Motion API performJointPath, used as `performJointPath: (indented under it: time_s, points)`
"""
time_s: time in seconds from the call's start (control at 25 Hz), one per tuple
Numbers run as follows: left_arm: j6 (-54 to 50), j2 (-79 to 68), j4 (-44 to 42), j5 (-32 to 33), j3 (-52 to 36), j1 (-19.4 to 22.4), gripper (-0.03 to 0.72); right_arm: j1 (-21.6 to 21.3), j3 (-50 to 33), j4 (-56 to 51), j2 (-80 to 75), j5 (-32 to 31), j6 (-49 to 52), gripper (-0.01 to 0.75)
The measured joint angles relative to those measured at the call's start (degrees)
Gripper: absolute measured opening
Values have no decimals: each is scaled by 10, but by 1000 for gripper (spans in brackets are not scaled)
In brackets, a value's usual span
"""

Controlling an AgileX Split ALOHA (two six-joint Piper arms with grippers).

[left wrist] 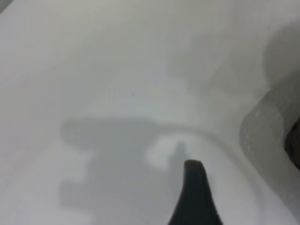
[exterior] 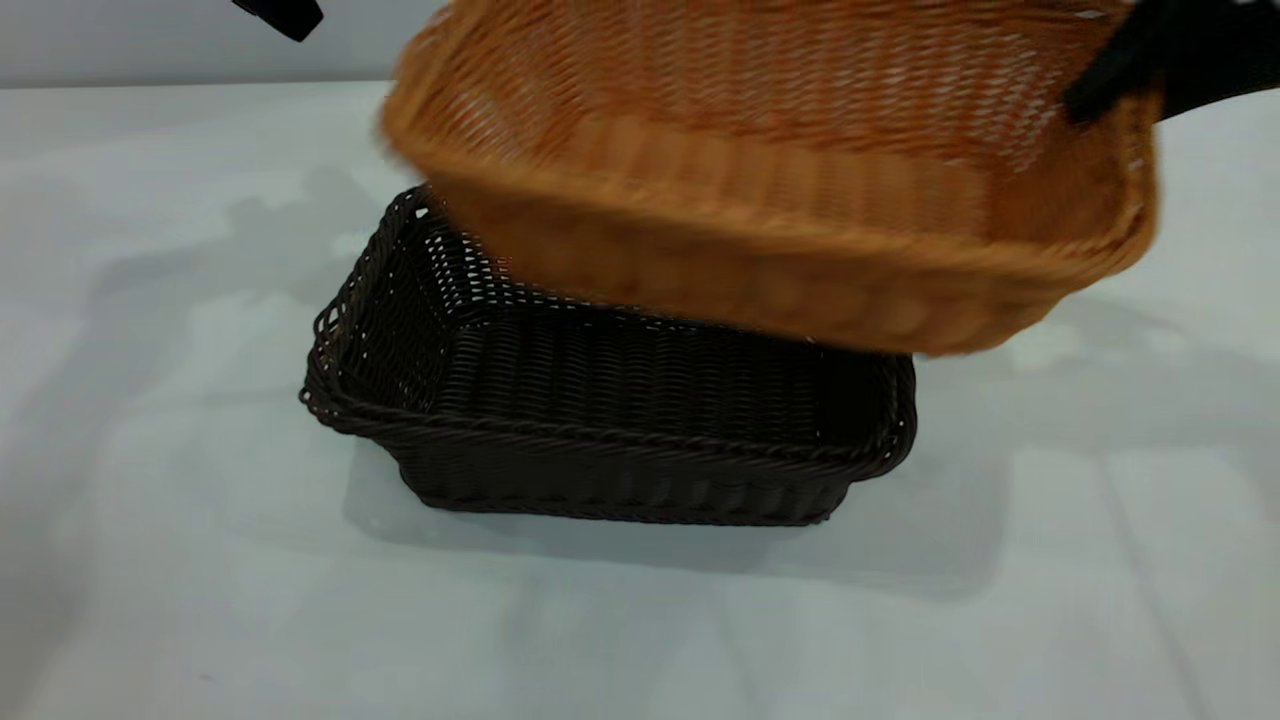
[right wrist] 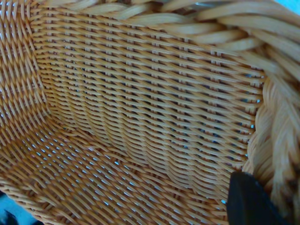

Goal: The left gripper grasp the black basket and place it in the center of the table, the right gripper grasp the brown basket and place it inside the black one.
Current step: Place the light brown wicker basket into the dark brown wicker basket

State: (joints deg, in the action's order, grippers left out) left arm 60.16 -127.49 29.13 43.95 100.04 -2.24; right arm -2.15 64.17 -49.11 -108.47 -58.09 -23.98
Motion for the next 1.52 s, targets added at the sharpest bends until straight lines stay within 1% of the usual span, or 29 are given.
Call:
performJointPath:
  time_s: [0.16,0.32,0.6,1.08,1.2,1.28,1.36,1.44,1.52]
  points:
    - [0,0,0,-2,0,0,492,65,0,2,-11,33,10,70]
    - [0,0,0,-2,0,0,492,94,0,1,-30,73,14,70]
    - [0,0,0,-2,0,0,492,102,1,-20,-64,119,20,70]
    - [0,0,1,-2,0,0,494,102,1,-30,-88,137,12,71]
    - [-1,0,1,-2,0,0,493,102,1,-30,-88,142,12,83]
    - [-1,0,1,-2,0,0,493,102,1,-30,-88,143,12,104]
    - [-1,0,1,-2,0,0,493,102,1,-36,-88,143,11,151]
    - [-1,0,1,-2,0,0,493,102,2,-43,-88,143,10,219]
    - [-1,0,1,-2,0,0,495,102,3,-44,-88,143,9,309]
